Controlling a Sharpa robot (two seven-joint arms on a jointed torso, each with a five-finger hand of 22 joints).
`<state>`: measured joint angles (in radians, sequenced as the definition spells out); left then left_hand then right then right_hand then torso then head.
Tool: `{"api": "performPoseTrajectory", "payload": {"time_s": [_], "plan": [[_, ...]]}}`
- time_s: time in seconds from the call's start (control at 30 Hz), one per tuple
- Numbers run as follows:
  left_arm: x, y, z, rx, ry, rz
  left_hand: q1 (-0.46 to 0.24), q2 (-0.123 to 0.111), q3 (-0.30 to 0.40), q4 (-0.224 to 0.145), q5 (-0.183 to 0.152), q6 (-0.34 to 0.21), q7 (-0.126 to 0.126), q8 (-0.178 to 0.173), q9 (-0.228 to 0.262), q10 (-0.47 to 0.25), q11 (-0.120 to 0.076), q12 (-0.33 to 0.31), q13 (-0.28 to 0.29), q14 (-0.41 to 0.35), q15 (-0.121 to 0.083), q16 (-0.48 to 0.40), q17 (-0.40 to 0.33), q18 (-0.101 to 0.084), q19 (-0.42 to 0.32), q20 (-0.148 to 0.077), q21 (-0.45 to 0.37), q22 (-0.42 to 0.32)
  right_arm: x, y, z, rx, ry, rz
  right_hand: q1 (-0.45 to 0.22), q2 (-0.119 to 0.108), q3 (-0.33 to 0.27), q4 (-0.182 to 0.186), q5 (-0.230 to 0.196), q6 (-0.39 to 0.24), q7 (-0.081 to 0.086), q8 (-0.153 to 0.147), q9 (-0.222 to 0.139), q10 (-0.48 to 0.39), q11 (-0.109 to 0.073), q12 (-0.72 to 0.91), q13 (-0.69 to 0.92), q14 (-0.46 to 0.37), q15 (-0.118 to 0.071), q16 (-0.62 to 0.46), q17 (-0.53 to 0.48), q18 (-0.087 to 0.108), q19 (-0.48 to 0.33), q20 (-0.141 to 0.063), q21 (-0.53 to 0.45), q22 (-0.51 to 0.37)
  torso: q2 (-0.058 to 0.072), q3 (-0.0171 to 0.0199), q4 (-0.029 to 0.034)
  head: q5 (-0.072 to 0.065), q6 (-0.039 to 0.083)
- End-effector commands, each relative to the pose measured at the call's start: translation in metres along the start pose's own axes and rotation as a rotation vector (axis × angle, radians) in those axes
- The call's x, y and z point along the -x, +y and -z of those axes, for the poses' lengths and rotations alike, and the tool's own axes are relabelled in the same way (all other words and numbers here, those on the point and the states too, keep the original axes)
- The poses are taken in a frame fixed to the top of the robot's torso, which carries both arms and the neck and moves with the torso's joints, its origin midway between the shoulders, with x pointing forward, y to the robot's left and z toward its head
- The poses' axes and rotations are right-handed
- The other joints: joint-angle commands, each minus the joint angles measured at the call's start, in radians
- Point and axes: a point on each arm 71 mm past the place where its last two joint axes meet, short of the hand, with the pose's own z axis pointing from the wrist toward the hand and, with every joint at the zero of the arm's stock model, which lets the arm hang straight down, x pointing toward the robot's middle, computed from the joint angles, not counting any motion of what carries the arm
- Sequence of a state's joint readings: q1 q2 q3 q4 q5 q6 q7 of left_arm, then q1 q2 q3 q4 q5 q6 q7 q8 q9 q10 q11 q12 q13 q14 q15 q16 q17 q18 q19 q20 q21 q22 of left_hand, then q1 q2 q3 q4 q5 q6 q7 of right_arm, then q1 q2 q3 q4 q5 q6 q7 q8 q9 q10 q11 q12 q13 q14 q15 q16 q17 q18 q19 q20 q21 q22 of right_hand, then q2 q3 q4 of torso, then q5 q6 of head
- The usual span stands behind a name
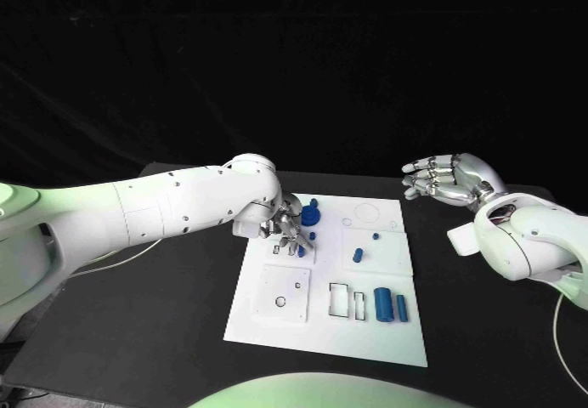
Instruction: Assemble the parts on the task board
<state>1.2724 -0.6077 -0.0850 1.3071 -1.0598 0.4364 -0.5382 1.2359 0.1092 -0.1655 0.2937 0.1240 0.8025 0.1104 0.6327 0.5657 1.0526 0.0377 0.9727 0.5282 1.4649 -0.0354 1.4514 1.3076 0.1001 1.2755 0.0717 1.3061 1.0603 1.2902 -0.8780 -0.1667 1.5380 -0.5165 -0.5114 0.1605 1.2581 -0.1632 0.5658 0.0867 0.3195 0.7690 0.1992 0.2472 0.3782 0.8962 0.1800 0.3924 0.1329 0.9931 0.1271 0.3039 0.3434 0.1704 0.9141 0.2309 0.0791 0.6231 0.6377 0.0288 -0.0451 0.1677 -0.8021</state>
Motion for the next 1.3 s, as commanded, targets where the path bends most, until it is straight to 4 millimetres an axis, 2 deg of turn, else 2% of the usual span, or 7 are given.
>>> {"api": "performPoseTrajectory", "payload": {"time_s": [0.03,0.6,0.97,1.07,1.13,1.2,1.3], "plan": [[-0.0027,-0.0020,0.0002,-0.009,0.030,-0.004,0.007,0.000,-0.005,0.000,0.004,-0.002,0.000,-0.004,0.002,-0.006,-0.002,0.002,0.001,0.033,0.006,0.000,0.003,0.005,-0.002,0.004,-0.005,0.001,-0.0020,0.0009,-0.0003,0.013,0.018,0.007,0.001,0.008,-0.001,-0.004,0.004,-0.004,0.055,-0.006,-0.001,-0.002,0.006,-0.005,-0.001,0.000,0.006,-0.004,-0.001,0.008,-0.002,0.007,-0.004,-0.001,0.000,-0.0002,0.0004,0.000,0.000],[-0.0038,-0.0029,0.0006,-0.025,0.041,0.013,0.045,0.021,0.012,-0.001,0.007,0.008,-0.006,-0.001,0.012,-0.007,-0.006,0.005,0.005,0.033,0.004,0.000,0.004,0.006,-0.003,0.003,-0.005,0.002,-0.0031,0.0002,-0.0016,0.015,0.020,0.007,0.000,0.008,-0.001,-0.005,0.009,-0.004,0.056,-0.007,-0.002,-0.002,0.007,-0.005,-0.003,0.000,0.006,-0.006,-0.002,0.008,-0.002,0.007,-0.005,-0.003,0.000,0.0009,-0.0002,-0.001,-0.002],[-0.0036,-0.0021,0.0007,-0.039,0.044,0.050,0.168,0.011,0.161,0.000,0.014,0.017,-0.028,0.017,0.058,-0.013,-0.027,-0.003,0.007,0.035,-0.014,0.003,0.010,0.005,-0.001,-0.011,-0.002,0.011,-0.0037,-0.0009,-0.0022,0.010,0.022,0.008,0.000,0.009,-0.001,-0.005,0.012,-0.003,0.056,-0.007,-0.002,-0.002,0.007,-0.004,-0.004,0.001,0.006,-0.007,-0.002,0.008,-0.002,0.007,-0.005,-0.004,0.001,0.0005,-0.0004,-0.003,-0.002],[-0.0036,-0.0024,0.0007,-0.046,0.044,0.068,0.201,-0.031,0.298,0.000,0.017,0.008,-0.033,0.023,0.083,-0.015,-0.033,-0.013,0.004,0.037,-0.020,0.005,0.016,0.003,0.003,-0.016,0.001,0.018,-0.0040,-0.0009,-0.0024,0.010,0.023,0.008,0.000,0.009,-0.001,-0.005,0.012,-0.003,0.056,-0.007,-0.002,-0.002,0.007,-0.004,-0.004,0.001,0.006,-0.007,-0.002,0.008,-0.002,0.007,-0.005,-0.004,0.001,0.0005,-0.0001,-0.003,-0.003],[-0.0035,-0.0025,0.0008,-0.052,0.044,0.082,0.202,-0.093,0.465,0.000,0.017,0.004,-0.033,0.033,0.108,-0.013,-0.034,-0.020,0.002,0.038,-0.021,0.007,0.019,0.002,0.005,-0.018,0.004,0.024,-0.0041,-0.0010,-0.0025,0.009,0.024,0.008,0.000,0.009,-0.001,-0.006,0.015,-0.003,0.056,-0.007,-0.002,-0.001,0.007,-0.004,-0.006,0.001,0.006,-0.008,-0.002,0.008,-0.002,0.007,-0.006,-0.005,0.001,0.0005,0.0005,-0.002,-0.003],[-0.0034,-0.0024,0.0009,-0.057,0.045,0.097,0.150,-0.213,0.756,-0.007,0.011,-0.004,-0.039,0.064,0.160,0.003,-0.039,-0.016,0.006,0.040,-0.006,0.008,0.023,0.002,0.008,-0.020,0.008,0.033,-0.0040,-0.0012,-0.0026,0.009,0.024,0.008,0.000,0.009,-0.001,-0.006,0.015,-0.003,0.056,-0.007,-0.002,-0.001,0.007,-0.004,-0.006,0.001,0.006,-0.008,-0.002,0.008,-0.002,0.007,-0.006,-0.005,0.001,0.0006,0.0009,-0.002,-0.003],[-0.0032,-0.0015,0.0012,-0.063,0.045,0.120,0.089,-0.260,0.928,-0.057,0.007,-0.007,-0.032,0.101,0.208,0.015,-0.034,-0.005,0.013,0.041,-0.019,0.010,0.027,0.000,0.010,-0.018,0.012,0.040,-0.0037,-0.0015,-0.0025,0.007,0.024,0.008,0.000,0.009,-0.001,-0.006,0.015,-0.003,0.056,-0.007,-0.002,-0.001,0.007,-0.004,-0.006,0.001,0.006,-0.008,-0.002,0.008,-0.002,0.007,-0.006,-0.005,0.000,0.0005,0.0007,-0.002,-0.003]]}}
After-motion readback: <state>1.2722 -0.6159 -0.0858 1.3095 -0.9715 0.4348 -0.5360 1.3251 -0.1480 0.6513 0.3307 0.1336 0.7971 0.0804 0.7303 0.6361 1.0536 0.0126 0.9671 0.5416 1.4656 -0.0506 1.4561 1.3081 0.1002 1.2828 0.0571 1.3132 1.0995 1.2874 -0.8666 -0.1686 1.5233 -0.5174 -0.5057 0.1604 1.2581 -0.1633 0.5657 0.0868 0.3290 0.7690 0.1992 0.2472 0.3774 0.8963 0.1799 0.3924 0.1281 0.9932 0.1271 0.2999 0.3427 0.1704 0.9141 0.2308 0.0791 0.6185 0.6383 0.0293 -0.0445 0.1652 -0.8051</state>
